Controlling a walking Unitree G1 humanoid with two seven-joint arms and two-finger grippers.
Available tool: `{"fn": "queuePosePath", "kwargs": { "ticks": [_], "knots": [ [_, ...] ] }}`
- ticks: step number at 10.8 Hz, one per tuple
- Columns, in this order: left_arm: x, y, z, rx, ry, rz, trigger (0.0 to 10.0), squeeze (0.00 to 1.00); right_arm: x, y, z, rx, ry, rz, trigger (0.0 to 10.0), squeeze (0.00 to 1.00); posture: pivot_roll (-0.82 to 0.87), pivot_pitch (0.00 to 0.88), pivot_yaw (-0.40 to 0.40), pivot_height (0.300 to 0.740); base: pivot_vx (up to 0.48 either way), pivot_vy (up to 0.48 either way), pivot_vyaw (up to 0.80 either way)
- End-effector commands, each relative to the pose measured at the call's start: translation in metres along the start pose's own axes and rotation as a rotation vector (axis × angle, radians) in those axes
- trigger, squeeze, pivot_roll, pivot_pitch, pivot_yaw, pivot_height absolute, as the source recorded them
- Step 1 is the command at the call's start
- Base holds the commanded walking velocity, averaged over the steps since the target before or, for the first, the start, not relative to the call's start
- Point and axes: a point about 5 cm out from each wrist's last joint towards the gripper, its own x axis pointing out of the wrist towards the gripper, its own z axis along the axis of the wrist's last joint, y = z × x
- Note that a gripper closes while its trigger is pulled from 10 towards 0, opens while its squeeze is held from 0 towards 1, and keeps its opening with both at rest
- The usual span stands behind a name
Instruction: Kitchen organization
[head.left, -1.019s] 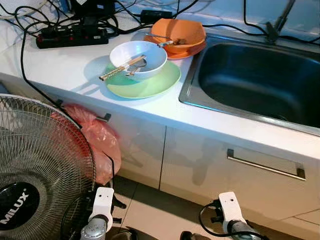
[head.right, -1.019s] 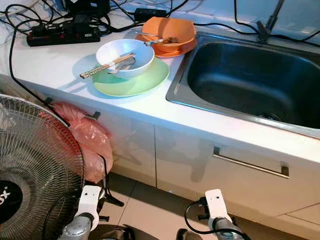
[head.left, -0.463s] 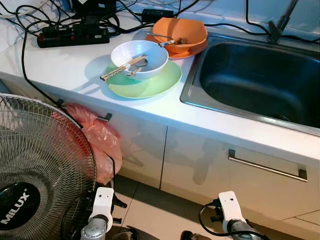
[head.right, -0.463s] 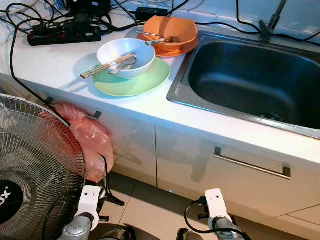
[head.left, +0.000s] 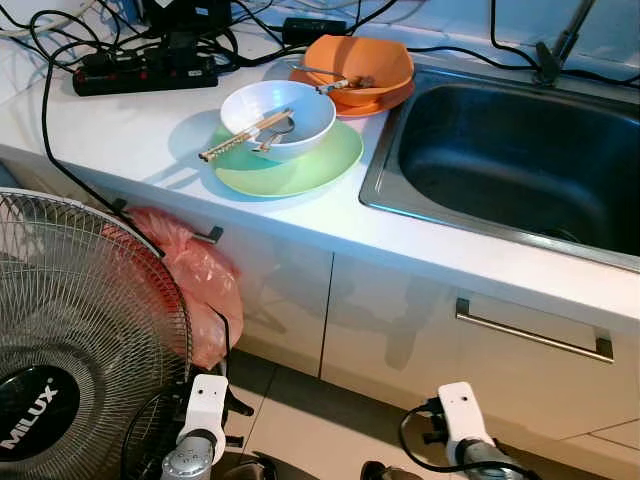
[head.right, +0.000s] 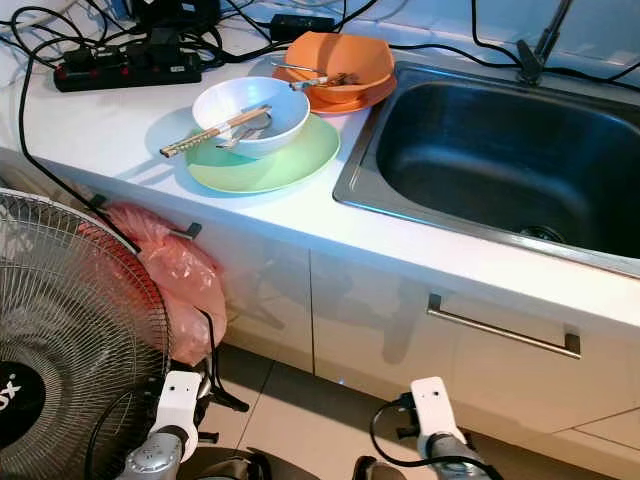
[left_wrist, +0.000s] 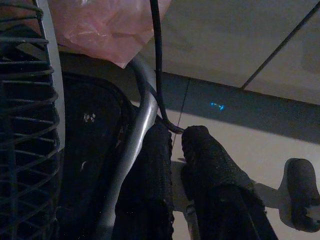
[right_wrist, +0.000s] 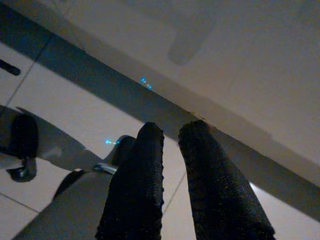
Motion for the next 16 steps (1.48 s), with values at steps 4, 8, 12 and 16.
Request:
{"fn": "queuePosePath", "kwargs": {
  "ticks": [4, 8, 12, 16],
  "knots": [
    [0.001, 0.008, 0.013, -0.006, -0.102, 0.057, 10.0, 0.0, 0.0, -0.007, 0.012, 0.041, -0.103, -0.099, 10.0, 0.0, 0.0, 0.117, -0.002, 0.74, 0.0, 0.0, 0.0],
    [0.006, 0.0, 0.042, 0.02, -0.234, 0.038, 10.0, 0.0, 0.002, -0.019, 0.04, 0.042, -0.225, -0.162, 10.0, 0.0, 0.0, 0.13, -0.004, 0.74, 0.0, 0.0, 0.0],
    [0.006, -0.003, 0.04, 0.076, -0.217, -0.005, 10.0, 0.0, 0.002, -0.02, 0.04, 0.028, -0.217, -0.165, 10.0, 0.0, 0.0, 0.132, -0.006, 0.74, 0.0, 0.0, 0.0],
    [0.006, -0.003, 0.04, 0.076, -0.217, -0.005, 10.0, 0.0, 0.002, -0.02, 0.04, 0.028, -0.217, -0.165, 10.0, 0.0, 0.0, 0.132, -0.006, 0.74, 0.0, 0.0, 0.0]
  ]
}}
